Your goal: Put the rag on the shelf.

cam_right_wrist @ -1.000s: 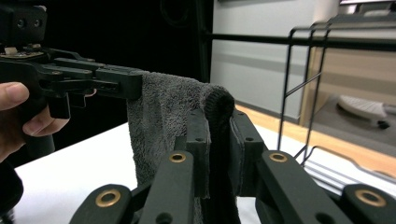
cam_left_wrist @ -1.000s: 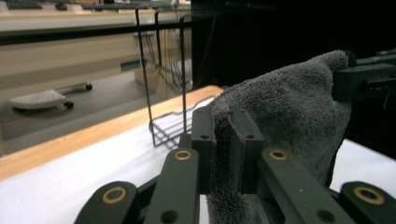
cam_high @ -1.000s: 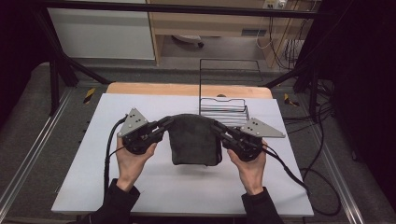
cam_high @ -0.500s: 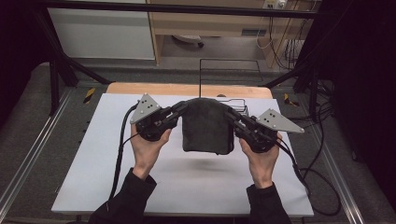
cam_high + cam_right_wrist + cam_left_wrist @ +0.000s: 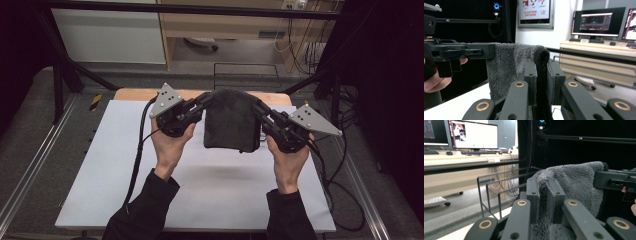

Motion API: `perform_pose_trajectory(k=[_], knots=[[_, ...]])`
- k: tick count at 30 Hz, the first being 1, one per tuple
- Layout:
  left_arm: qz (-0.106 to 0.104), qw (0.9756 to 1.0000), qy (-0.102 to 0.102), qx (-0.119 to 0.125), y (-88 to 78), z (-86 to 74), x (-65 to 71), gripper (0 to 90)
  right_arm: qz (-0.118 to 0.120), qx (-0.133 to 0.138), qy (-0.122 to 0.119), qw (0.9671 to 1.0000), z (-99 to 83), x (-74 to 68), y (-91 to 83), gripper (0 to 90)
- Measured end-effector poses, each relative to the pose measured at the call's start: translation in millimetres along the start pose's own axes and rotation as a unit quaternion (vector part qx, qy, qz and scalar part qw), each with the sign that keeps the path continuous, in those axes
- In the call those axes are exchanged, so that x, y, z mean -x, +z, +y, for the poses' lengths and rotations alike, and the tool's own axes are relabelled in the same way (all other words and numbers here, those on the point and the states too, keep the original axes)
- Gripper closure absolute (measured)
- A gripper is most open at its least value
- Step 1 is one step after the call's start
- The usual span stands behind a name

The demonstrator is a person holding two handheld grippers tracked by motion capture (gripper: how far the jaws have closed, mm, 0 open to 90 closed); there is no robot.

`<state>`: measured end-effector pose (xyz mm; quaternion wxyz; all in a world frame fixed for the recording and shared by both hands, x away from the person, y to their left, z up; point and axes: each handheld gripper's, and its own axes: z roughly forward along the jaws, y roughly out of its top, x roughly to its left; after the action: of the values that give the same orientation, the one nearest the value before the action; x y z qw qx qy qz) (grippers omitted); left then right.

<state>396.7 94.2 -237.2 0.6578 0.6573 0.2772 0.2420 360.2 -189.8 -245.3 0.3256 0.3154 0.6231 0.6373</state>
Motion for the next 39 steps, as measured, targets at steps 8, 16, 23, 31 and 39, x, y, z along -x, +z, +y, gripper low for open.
perform_pose_trajectory(k=[8,16,23,31,39], knots=[[-0.002,0.9998,-0.006,0.02,6.8,13.6,-5.5,81.2,-0.014,0.019,-0.009,0.9997,17.5,8.7,-1.6,81.1],[0.002,0.9995,0.008,0.032,16.8,35.2,-5.0,81.2,-0.025,0.032,-0.015,0.9991,37.0,18.5,2.4,81.1],[0.004,0.9984,0.009,0.055,26.1,53.4,-4.9,81.3,-0.036,0.049,-0.02,0.998,56.0,25.8,6.1,81.1],[0.007,0.9977,0.02,0.064,37.1,74.3,-7.3,81.2,-0.049,0.063,-0.028,0.9964,76.8,37.2,16.0,81.1],[0.014,0.9972,0.021,0.071,50.0,90.9,-12.3,81.2,-0.054,0.069,-0.041,0.9953,91.4,47.6,25.5,81.2]])
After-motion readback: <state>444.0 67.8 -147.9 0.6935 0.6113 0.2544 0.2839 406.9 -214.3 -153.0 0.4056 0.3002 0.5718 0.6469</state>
